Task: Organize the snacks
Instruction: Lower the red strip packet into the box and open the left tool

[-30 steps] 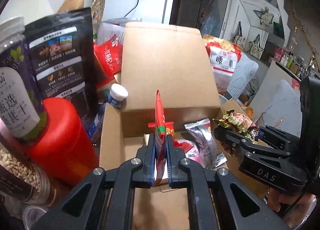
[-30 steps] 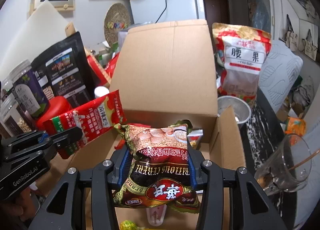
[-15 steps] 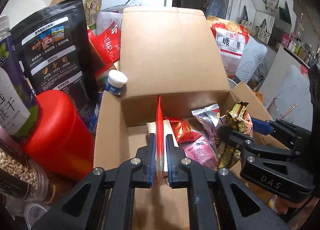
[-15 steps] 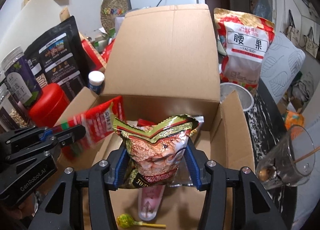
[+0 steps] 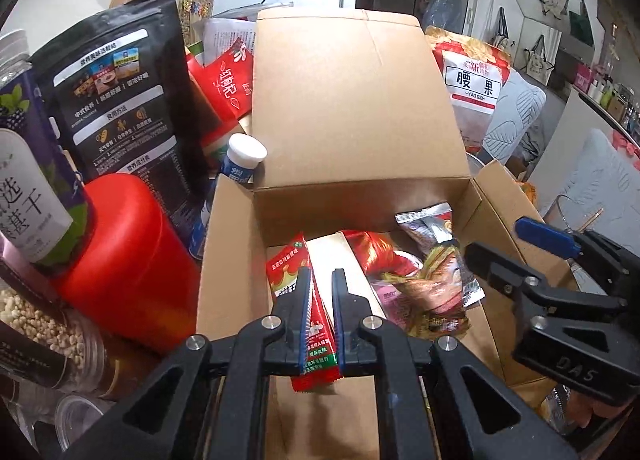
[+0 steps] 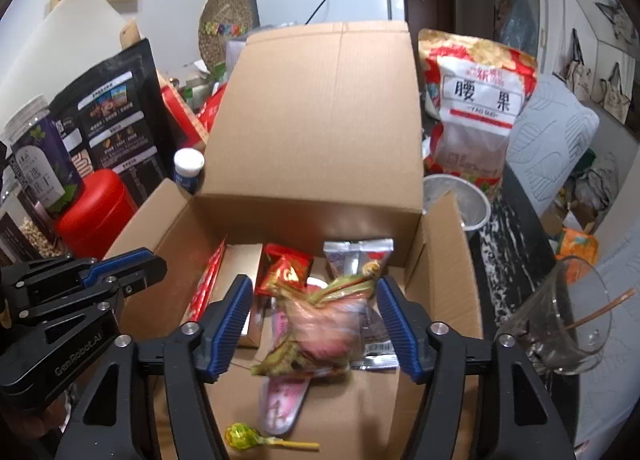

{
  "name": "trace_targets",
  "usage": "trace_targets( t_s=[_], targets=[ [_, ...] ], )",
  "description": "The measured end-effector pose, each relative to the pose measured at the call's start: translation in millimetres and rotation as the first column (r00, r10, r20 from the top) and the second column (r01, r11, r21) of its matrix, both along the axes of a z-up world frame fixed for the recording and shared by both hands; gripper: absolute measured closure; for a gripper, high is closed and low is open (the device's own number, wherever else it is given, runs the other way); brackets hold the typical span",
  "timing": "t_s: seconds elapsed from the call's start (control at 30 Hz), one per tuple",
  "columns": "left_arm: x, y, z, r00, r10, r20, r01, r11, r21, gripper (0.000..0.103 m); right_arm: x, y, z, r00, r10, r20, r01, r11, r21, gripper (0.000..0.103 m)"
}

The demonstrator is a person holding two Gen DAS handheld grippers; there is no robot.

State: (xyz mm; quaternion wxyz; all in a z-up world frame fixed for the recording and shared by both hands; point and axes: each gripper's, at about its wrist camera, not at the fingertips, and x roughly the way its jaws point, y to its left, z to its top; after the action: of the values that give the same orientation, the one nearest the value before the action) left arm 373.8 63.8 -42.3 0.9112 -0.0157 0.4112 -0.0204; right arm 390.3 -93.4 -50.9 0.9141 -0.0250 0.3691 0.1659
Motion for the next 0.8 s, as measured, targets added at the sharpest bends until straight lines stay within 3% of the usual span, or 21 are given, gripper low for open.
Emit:
trace_targets(
  t_s=[0.43, 0.8],
  targets=[
    [-16, 14, 24, 0.998, 0.058, 0.032, -0.059, 0.998, 0.016, 0.093, -23, -6, 31, 0.996, -0.005, 0.093, 0.005, 1.000, -0.001, 0.032],
    [-46, 7, 51, 0.990, 0.073, 0.118, -0.080, 0.996, 0.051, 0.093, -57, -15, 51, 0.989, -0.023, 0.147, 0.020, 1.000, 0.021, 0.030]
  ],
)
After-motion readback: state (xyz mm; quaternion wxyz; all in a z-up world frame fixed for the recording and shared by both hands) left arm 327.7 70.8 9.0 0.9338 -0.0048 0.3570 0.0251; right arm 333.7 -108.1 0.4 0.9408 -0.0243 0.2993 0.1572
